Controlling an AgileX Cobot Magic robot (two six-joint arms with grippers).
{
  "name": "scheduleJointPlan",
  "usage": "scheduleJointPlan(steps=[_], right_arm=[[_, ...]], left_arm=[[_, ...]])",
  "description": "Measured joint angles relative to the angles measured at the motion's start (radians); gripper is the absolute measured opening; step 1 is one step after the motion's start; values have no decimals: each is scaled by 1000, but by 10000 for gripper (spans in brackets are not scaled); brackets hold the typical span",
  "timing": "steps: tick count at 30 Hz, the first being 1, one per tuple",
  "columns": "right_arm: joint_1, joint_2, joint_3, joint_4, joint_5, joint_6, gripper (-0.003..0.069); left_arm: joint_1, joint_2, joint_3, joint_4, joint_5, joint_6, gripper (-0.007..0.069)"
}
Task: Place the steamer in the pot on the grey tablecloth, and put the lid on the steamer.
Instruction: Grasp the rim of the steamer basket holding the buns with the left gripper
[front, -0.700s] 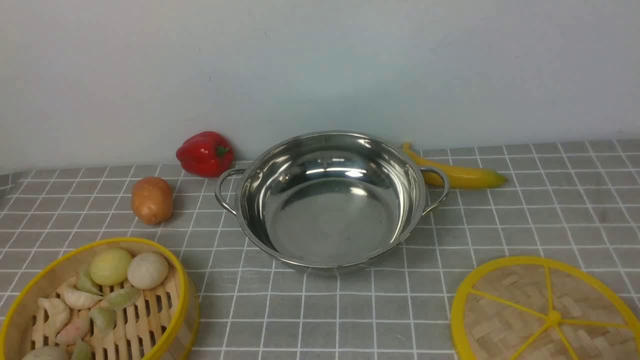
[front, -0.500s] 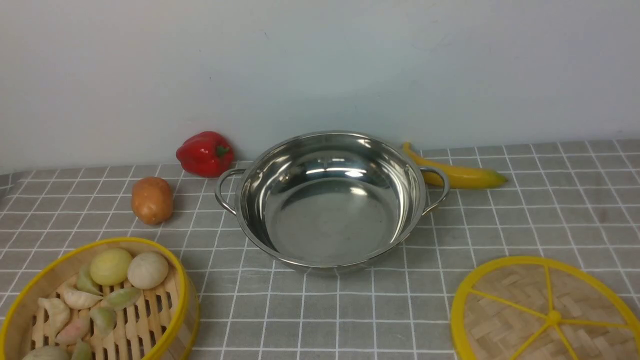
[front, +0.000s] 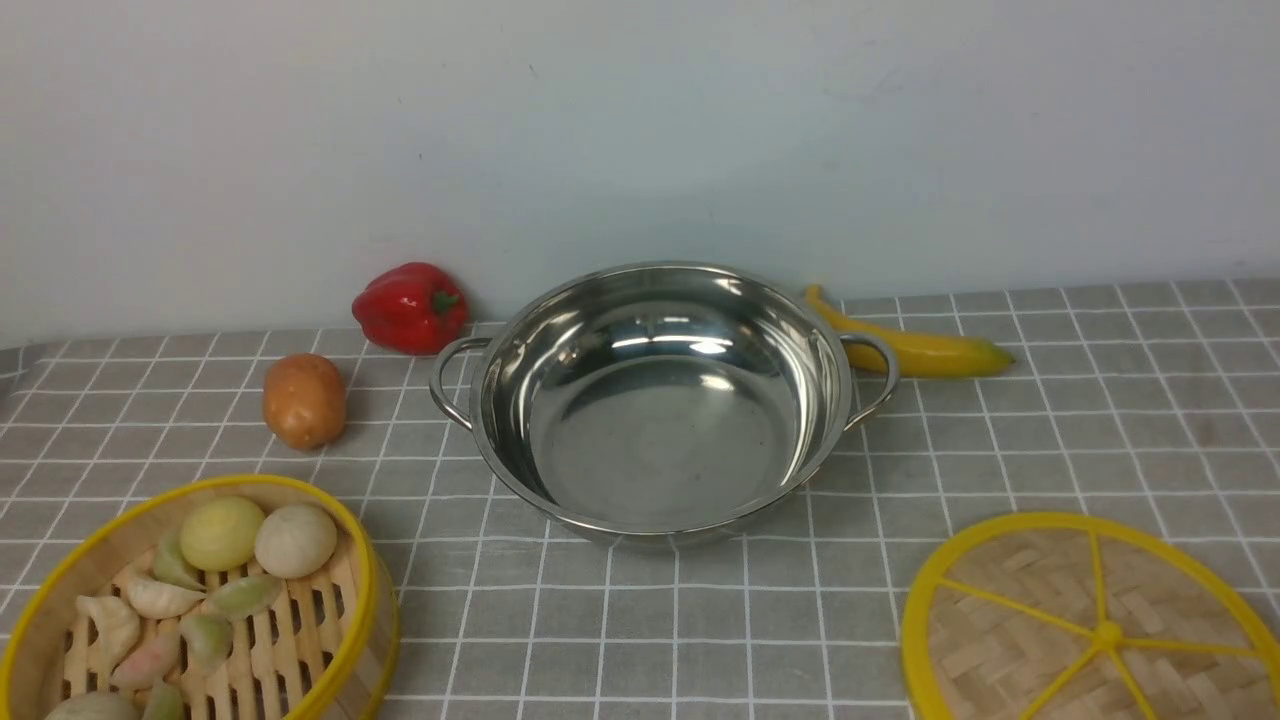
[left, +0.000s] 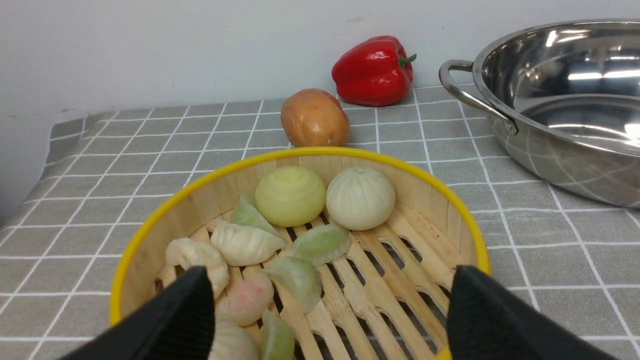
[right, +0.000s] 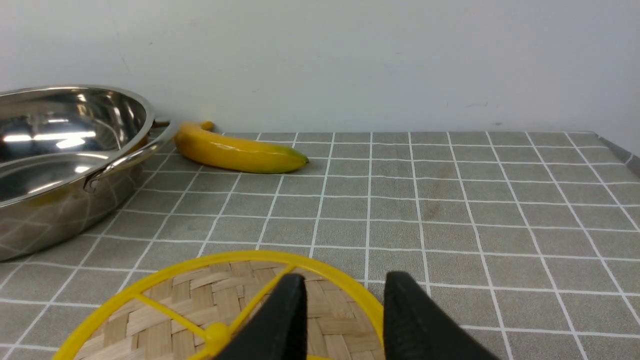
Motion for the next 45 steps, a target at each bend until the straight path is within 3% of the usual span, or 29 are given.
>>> scheduleJointPlan(steps=[14,18,25,29,34,40,45], right_arm=[[0,0,0,0,0,0,242],[0,0,0,0,0,0,242],[0,0,0,0,0,0,242],[0,0,0,0,0,0,242],[0,0,0,0,0,0,242],[0,0,0,0,0,0,242],[0,0,0,0,0,0,242]], left_arm=[[0,0,0,-13,-6,-5,578],[0,0,0,-130,-61,-36,578],[0,0,0,-435,-290,-50,578],[0,0,0,-529,-412,-48,578],[0,0,-3,-546,-473,-22,578],[0,0,-22,-550,-455,-47,578],[0,4,-139,-491,-266,-41,578]])
